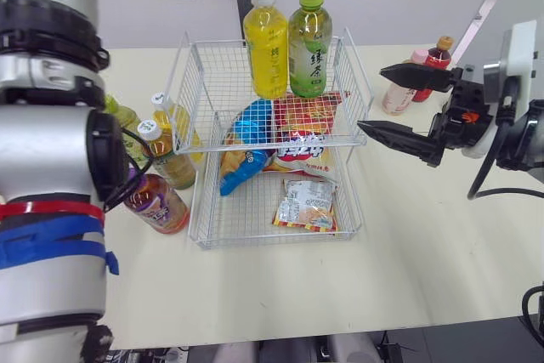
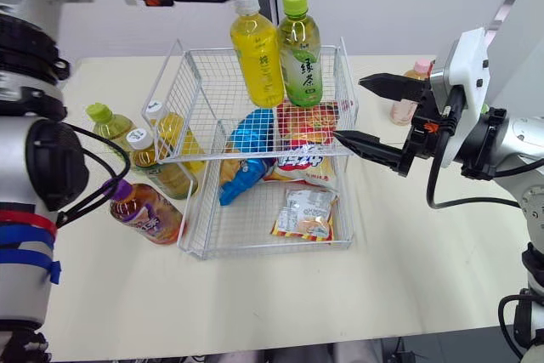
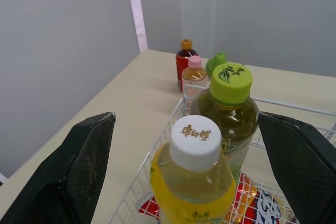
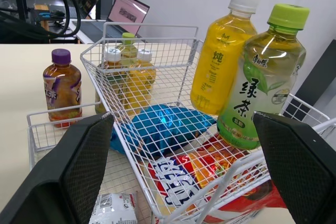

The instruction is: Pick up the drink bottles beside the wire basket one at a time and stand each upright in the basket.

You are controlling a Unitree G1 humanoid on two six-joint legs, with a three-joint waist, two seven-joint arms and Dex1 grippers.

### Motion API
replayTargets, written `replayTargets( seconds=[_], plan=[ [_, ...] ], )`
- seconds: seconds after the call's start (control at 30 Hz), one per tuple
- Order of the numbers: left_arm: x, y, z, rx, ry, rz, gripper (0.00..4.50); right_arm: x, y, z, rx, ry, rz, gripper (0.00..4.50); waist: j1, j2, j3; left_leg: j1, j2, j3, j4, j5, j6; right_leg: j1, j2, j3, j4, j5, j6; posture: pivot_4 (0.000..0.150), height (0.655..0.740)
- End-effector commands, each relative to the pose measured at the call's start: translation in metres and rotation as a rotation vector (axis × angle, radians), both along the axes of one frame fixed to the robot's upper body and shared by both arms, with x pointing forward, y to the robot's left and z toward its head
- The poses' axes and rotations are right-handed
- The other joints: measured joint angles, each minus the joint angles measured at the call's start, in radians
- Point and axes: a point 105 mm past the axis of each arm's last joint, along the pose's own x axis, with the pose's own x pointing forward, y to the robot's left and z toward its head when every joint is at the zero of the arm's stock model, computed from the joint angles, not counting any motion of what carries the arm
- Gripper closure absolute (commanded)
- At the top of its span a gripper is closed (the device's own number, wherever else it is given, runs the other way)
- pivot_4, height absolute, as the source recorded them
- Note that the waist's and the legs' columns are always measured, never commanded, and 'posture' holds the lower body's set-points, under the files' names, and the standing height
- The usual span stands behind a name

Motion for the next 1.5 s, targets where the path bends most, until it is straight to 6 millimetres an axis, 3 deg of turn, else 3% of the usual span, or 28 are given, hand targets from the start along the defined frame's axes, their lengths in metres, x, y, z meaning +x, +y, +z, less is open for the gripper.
replayTargets(
  seconds=[0.03, 0.13, 0.27, 0.47, 0.63, 0.73, 0.97, 1.2, 1.3, 1.5],
  plan=[
    [-0.022, 0.03, 0.025, -0.045, -0.11, 0.044, 0.02, -0.006, 0.003, 0.014, 0.016, -0.069, 0.033, 0.0, -0.002, 0.0, 0.0, 0.0, 0.0, 0.0, 0.0, 0.0, 0.0, 0.0, 0.0, 0.0, 0.0, 0.0, 0.0, 0.15, 0.74],
    [-0.032, 0.058, 0.028, -0.092, -0.13, 0.115, 0.02, -0.008, 0.005, 0.017, 0.039, -0.074, 0.059, 0.0, -0.003, 0.0, 0.0, 0.001, 0.0, 0.0, 0.0, 0.0, 0.0, 0.0, 0.0, 0.0, 0.0, 0.0, 0.0, 0.15, 0.74],
    [-0.053, 0.099, 0.01, -0.151, -0.137, 0.213, 0.02, -0.009, 0.014, 0.012, -0.009, -0.067, 0.114, 0.0, -0.004, 0.001, -0.001, 0.001, 0.001, -0.002, 0.001, 0.0, 0.0, 0.0, 0.0, 0.001, 0.002, 0.0, 0.0, 0.15, 0.74],
    [-0.074, 0.148, -0.039, -0.253, -0.126, 0.457, 0.02, -0.007, 0.033, 0.011, -0.021, -0.072, 0.196, 0.0, -0.001, 0.001, -0.001, 0.002, 0.002, -0.005, 0.004, 0.0, 0.0, 0.0, 0.0, 0.002, 0.005, 0.0, 0.0, 0.15, 0.74],
    [-0.099, 0.188, -0.088, -0.278, -0.057, 0.617, 0.02, -0.007, 0.039, -0.001, -0.056, -0.038, 0.228, 0.0, 0.003, 0.001, -0.001, 0.002, 0.001, -0.004, 0.006, 0.0, 0.0, 0.0, 0.0, 0.003, 0.007, 0.0, 0.0, 0.15, 0.74],
    [-0.117, 0.213, -0.106, -0.287, -0.036, 0.71, 0.02, -0.006, 0.039, -0.005, -0.065, -0.027, 0.242, 0.0, 0.006, 0.0, -0.001, 0.003, 0.002, -0.005, 0.006, 0.0, 0.0, 0.0, 0.0, 0.003, 0.007, 0.0, -0.001, 0.15, 0.74],
    [-0.141, 0.235, -0.154, -0.208, 0.055, 0.795, 0.02, -0.002, 0.044, -0.009, -0.081, -0.023, 0.262, 0.0, 0.019, 0.0, -0.002, 0.006, 0.004, -0.003, 0.006, 0.0, 0.0, 0.003, -0.002, 0.003, 0.006, 0.003, -0.004, 0.15, 0.74],
    [-0.145, 0.235, -0.172, -0.204, 0.074, 0.805, 0.02, 0.001, 0.045, -0.008, -0.086, -0.028, 0.254, 0.0, 0.028, 0.0, -0.002, 0.007, 0.011, -0.001, 0.005, 0.0, 0.0, 0.003, 0.001, 0.002, 0.004, 0.006, -0.009, 0.15, 0.74],
    [-0.138, 0.229, -0.173, -0.224, 0.072, 0.797, 0.02, 0.001, 0.046, -0.009, -0.096, -0.034, 0.258, 0.0, 0.028, 0.0, -0.002, 0.008, 0.011, 0.0, 0.004, 0.0, 0.0, 0.003, 0.002, 0.002, 0.004, 0.006, -0.01, 0.15, 0.74],
    [-0.098, 0.214, -0.169, -0.276, 0.048, 0.747, 0.02, -0.001, 0.057, -0.009, -0.085, -0.055, 0.274, 0.0, 0.03, 0.0, -0.002, 0.008, 0.012, 0.0, 0.004, 0.0, -0.001, 0.003, 0.003, 0.001, 0.004, 0.007, -0.009, 0.15, 0.74]
  ],
)
